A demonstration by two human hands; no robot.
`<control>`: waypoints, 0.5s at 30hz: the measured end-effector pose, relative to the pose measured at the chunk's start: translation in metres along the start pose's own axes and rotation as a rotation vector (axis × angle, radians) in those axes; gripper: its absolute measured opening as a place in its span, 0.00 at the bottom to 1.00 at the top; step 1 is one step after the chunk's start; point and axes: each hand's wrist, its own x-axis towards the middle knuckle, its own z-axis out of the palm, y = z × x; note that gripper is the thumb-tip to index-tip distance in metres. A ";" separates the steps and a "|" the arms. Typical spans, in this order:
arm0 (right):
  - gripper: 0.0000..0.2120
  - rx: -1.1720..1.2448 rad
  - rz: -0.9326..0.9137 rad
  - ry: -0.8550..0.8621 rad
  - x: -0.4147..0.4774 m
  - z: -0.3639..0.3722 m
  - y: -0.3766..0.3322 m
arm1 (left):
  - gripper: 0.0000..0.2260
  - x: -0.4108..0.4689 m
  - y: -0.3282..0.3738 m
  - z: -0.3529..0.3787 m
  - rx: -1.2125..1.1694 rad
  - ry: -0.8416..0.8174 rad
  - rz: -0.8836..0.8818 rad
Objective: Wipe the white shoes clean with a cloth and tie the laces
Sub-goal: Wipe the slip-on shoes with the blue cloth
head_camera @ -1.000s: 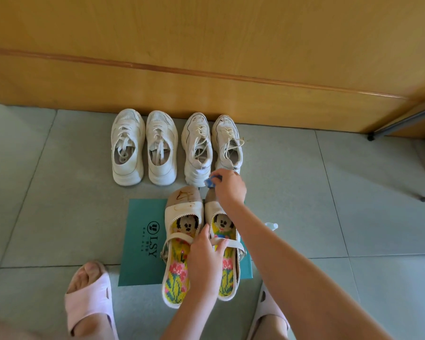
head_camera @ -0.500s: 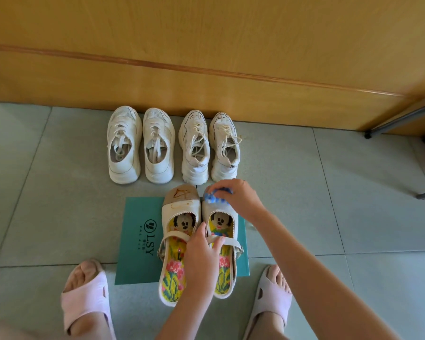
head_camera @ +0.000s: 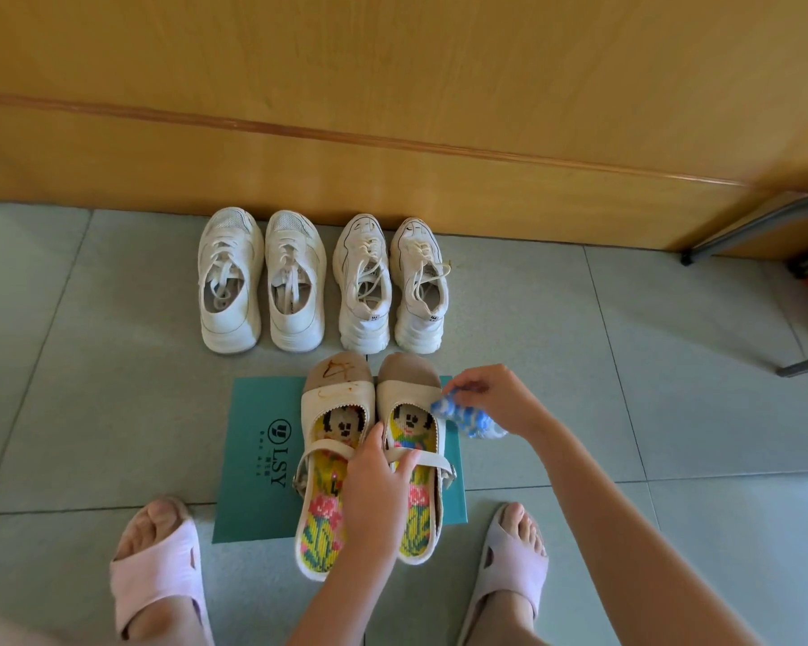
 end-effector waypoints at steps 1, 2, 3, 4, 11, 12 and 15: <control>0.06 0.134 0.010 0.083 0.001 -0.002 -0.002 | 0.26 0.000 0.001 0.000 0.000 0.002 0.000; 0.06 0.291 0.034 0.201 0.003 -0.002 -0.004 | 0.26 0.000 0.001 0.000 0.003 0.004 -0.001; 0.06 0.402 0.062 0.330 0.007 0.000 -0.007 | 0.26 0.000 0.001 -0.001 0.006 0.005 -0.005; 0.06 0.459 0.089 0.430 0.012 0.003 -0.010 | 0.26 0.000 0.002 -0.001 0.008 0.009 -0.007; 0.08 0.270 0.129 0.478 0.020 0.044 -0.015 | 0.25 0.001 0.002 -0.001 0.001 0.002 -0.018; 0.08 0.256 0.123 0.489 0.015 0.047 -0.013 | 0.24 0.001 0.002 -0.001 -0.006 0.004 -0.014; 0.09 0.273 0.115 0.517 0.003 0.055 -0.007 | 0.25 -0.001 0.005 -0.002 -0.028 0.005 -0.015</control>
